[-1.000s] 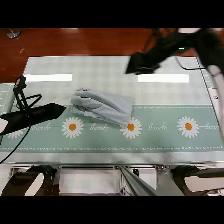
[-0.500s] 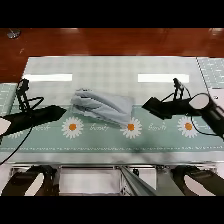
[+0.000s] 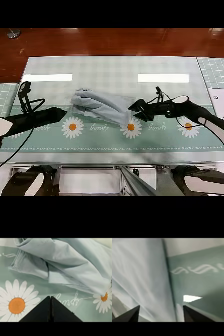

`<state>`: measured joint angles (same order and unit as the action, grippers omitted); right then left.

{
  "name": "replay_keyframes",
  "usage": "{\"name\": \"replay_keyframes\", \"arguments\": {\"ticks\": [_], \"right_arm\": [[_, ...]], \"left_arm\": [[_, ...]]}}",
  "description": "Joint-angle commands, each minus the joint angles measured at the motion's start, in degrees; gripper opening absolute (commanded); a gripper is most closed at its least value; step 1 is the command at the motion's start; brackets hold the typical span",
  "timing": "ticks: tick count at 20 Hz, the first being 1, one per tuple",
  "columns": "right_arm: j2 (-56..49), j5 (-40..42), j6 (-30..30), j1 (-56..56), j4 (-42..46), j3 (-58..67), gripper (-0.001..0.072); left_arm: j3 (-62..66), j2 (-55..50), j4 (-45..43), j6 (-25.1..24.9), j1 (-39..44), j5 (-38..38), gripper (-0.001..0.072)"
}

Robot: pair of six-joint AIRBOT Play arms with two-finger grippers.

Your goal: Fold the shirts.

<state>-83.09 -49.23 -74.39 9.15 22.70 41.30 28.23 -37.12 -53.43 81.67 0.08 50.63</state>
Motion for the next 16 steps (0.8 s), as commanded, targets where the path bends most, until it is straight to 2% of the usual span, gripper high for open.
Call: {"name": "replay_keyframes", "arguments": {"ticks": [1, 2, 3, 4, 5, 7, 12, 16], "right_arm": [[-6.5, -1.1, 1.0, 4.7, -1.2, 6.1, 0.0598], [-8.0, -1.3, 0.9, 5.8, -1.2, 7.9, 0.0533], [-9.4, -2.1, 0.8, 6.7, -1.2, 9.7, 0.0365], [-10.4, -3.4, 1.6, 7.1, -1.0, 11.4, 0.0128], [-10.8, -5.0, 2.3, 7.2, -0.4, 13.6, 0.0027], [-9.9, -8.0, 1.6, 7.2, 4.1, 20.8, 0.0027], [-8.5, -19.6, -12.0, 7.2, 25.9, 49.4, 0.0026], [-8.5, -31.3, -17.9, 6.0, 38.6, 68.6, 0.0026]], "left_arm": [[0.0, 0.0, 0.1, 0.0, 0.0, -0.3, 0.0020], [0.0, 0.0, 0.1, 0.0, 0.0, -0.2, 0.0021], [0.0, 0.0, 0.1, 0.0, 0.0, -0.1, 0.0021], [0.0, 0.0, 0.1, 0.0, 0.0, 0.0, 0.0021], [0.0, 0.0, 0.1, 0.0, 0.0, 0.1, 0.0021], [0.0, 0.0, 0.1, 0.0, 0.0, 0.1, 0.0021], [0.0, 0.0, 0.1, 0.0, 0.0, -0.1, 0.0020], [0.0, 0.0, 0.1, 0.0, 0.0, -0.1, 0.0021]]}}
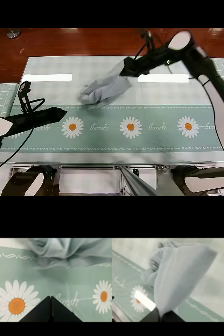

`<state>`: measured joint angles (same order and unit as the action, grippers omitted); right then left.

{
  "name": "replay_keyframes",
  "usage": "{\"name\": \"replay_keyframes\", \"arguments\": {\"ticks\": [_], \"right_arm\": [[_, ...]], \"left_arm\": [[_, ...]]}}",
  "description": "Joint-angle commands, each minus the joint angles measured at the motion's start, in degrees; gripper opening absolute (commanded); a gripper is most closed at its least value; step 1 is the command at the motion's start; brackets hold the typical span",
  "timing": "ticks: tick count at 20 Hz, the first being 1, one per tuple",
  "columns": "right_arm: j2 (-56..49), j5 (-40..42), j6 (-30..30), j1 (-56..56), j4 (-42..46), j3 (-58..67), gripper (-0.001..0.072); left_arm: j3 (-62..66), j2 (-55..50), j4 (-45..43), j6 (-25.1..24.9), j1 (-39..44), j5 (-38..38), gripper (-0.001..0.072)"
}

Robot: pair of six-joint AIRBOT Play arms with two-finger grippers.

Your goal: Fold the shirts.

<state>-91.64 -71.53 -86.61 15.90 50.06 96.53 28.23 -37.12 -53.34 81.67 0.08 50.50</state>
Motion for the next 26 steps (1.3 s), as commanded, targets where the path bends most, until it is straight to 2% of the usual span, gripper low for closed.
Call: {"name": "replay_keyframes", "arguments": {"ticks": [1, 4, 13, 17, 26], "right_arm": [[0.1, -11.5, -6.2, -1.6, 12.5, 16.8, 0.0026], [1.6, -16.7, -7.5, -6.3, 14.2, 22.3, 0.0027], [11.7, -29.4, -11.3, -32.1, 15.4, 20.6, 0.0027], [19.1, -33.5, -11.6, -42.2, 24.3, 9.4, 0.0027], [46.4, -25.4, -13.2, -66.4, 46.3, -33.4, 0.0027]], "left_arm": [[0.0, 0.0, 0.0, 0.0, 0.0, 0.1, 0.0021], [0.0, 0.0, 0.0, 0.0, 0.0, 0.1, 0.0021], [0.0, 0.0, 0.0, 0.0, 0.0, 0.7, 0.0021], [0.0, 0.0, 0.0, 0.0, 0.0, 0.7, 0.0020], [0.0, 0.0, 0.0, 0.0, 0.0, -1.5, 0.0021]]}}
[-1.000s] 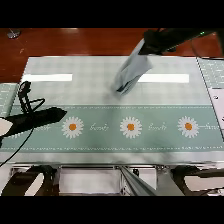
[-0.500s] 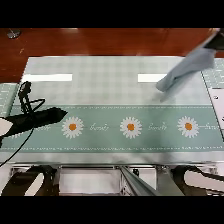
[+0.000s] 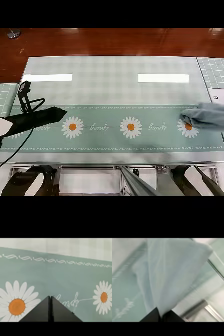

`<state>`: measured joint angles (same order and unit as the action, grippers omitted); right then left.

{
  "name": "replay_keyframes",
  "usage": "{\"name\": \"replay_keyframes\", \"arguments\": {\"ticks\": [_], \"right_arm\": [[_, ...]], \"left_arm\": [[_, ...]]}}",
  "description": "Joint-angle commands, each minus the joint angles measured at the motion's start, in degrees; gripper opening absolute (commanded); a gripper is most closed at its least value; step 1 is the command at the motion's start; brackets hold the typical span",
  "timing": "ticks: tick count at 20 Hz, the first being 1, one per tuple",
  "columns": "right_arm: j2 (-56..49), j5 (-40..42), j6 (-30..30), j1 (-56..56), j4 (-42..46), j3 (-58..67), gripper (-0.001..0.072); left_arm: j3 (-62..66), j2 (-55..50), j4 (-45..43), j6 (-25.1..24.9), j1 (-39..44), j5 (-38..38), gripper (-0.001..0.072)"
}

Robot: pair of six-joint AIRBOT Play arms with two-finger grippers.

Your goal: Fold the shirts.

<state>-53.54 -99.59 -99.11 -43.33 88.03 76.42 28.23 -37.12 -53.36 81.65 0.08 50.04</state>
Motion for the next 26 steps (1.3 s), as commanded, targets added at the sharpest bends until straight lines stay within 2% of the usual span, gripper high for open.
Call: {"name": "replay_keyframes", "arguments": {"ticks": [1, 2, 3, 4, 5, 6, 8, 10, 11, 12, 13, 14, 15, 16, 18, 20, 23, 24, 26], "right_arm": [[11.4, 4.1, -0.7, -9.4, 8.8, -18.9, 0.0027], [14.1, 5.3, -1.4, -11.1, 9.2, -23.9, 0.0028], [16.5, 6.2, -3.8, -12.2, 10.1, -28.5, 0.0136], [17.6, 6.8, -5.0, -12.9, 10.1, -31.4, 0.0447], [17.6, 7.3, -4.6, -13.0, 9.7, -32.4, 0.0629], [17.1, 8.0, -3.8, -12.9, 9.2, -31.9, 0.0632], [15.7, 9.8, -1.7, -12.9, 6.6, -28.4, 0.0632], [12.7, 11.7, 0.0, -12.9, 0.0, -21.3, 0.0616], [10.5, 12.8, 1.0, -12.9, -6.3, -16.6, 0.0505], [8.2, 13.6, 2.1, -12.9, -14.6, -12.1, 0.0289], [5.7, 15.2, 5.4, -12.0, -26.2, -7.6, 0.0043], [3.4, 17.5, 6.9, -9.2, -35.9, -3.3, 0.0027], [1.5, 20.0, 7.5, -4.5, -41.3, 0.1, 0.0027], [0.0, 22.4, 9.0, 1.6, -43.0, 2.8, 0.0027], [-2.0, 28.4, 10.7, 17.4, -39.8, 4.3, 0.0027], [-5.3, 32.0, 10.7, 35.2, -29.4, 4.3, 0.0027], [-12.8, 32.2, 7.7, 53.7, -11.9, 1.8, 0.0027], [-15.6, 32.2, 4.2, 56.8, -6.8, -0.3, 0.0027], [-20.4, 32.9, 0.7, 58.5, -2.9, -4.7, 0.0027]], "left_arm": [[0.0, 0.0, 0.0, 0.0, 0.0, -1.4, 0.0021], [0.0, 0.0, 0.0, 0.0, 0.0, -1.8, 0.0021], [0.0, 0.0, 0.0, 0.0, 0.0, -2.2, 0.0021], [0.0, 0.0, 0.0, -0.2, 0.0, -2.3, 0.0021], [0.0, 0.0, -0.1, -1.4, 0.0, -2.5, 0.0020], [0.0, 0.0, -0.3, -3.1, -0.1, -2.6, 0.0020], [0.0, 0.0, -2.2, -3.5, -0.5, -4.5, 0.0021], [2.2, -0.6, -2.4, -3.5, -2.1, -7.1, 0.0020], [5.5, -2.0, -2.3, -3.5, -3.0, -7.5, 0.0020], [10.1, -4.1, -2.3, -3.5, -3.3, -7.4, 0.0020], [16.5, -7.1, -2.2, -3.7, -3.1, -7.0, 0.0020], [23.5, -10.5, -2.1, -3.7, -2.4, -5.8, 0.0020], [31.7, -14.7, -2.1, -3.7, -1.0, -3.3, 0.0020], [39.4, -18.7, -2.2, -3.7, 0.7, -0.3, 0.0020], [52.9, -26.5, -2.4, -3.7, 4.9, 6.6, 0.0019], [58.9, -31.4, -7.1, -2.6, 9.4, 11.7, 0.0020], [52.9, -32.8, -17.0, 3.6, 12.6, 13.2, 0.0020], [48.8, -32.8, -19.6, 5.1, 12.2, 13.3, 0.0021], [40.7, -32.9, -21.8, 6.3, 9.9, 12.7, 0.0020]]}}
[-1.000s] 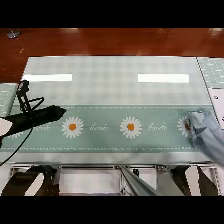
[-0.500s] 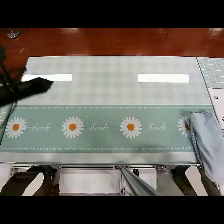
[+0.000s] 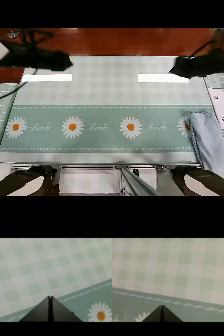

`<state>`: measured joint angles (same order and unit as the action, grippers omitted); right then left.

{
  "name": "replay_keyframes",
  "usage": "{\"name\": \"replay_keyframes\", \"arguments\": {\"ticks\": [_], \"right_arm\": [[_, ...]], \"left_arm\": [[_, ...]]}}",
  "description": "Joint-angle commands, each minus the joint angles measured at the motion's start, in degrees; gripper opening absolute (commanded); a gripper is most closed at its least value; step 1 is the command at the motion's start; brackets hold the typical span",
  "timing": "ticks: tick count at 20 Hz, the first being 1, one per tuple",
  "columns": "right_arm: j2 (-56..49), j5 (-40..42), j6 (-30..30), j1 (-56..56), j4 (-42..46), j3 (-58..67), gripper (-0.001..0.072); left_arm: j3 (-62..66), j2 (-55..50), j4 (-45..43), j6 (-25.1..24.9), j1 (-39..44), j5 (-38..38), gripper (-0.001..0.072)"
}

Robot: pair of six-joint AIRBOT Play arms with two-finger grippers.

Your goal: Fold the shirts.

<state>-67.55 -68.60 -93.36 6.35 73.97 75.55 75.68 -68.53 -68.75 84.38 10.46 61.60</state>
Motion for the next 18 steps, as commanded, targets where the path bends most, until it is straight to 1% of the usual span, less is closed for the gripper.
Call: {"name": "replay_keyframes", "arguments": {"ticks": [1, 3, 6, 7, 18], "right_arm": [[-8.7, 2.7, -6.0, 8.6, 11.2, -5.4, 0.0027], [-12.0, 3.1, -6.2, 8.0, 11.3, -5.8, 0.0027], [-13.0, 3.1, -6.1, 8.0, 11.9, -5.8, 0.0027], [-12.9, 3.1, -6.1, 8.0, 11.9, -5.8, 0.0027], [-12.9, 3.1, -6.1, 8.0, 11.9, -5.8, 0.0027]], "left_arm": [[-9.2, -1.6, -6.3, 3.6, -2.1, 0.3, 0.0020], [-10.1, -2.3, -6.3, 3.6, -5.0, -0.1, 0.0021], [-9.1, -2.3, -6.3, 3.2, -7.9, 0.7, 0.0021], [-9.2, -2.3, -6.3, 3.2, -8.2, 1.8, 0.0021], [-9.2, -2.5, -6.3, 3.2, -8.4, 1.5, 0.0021]]}}
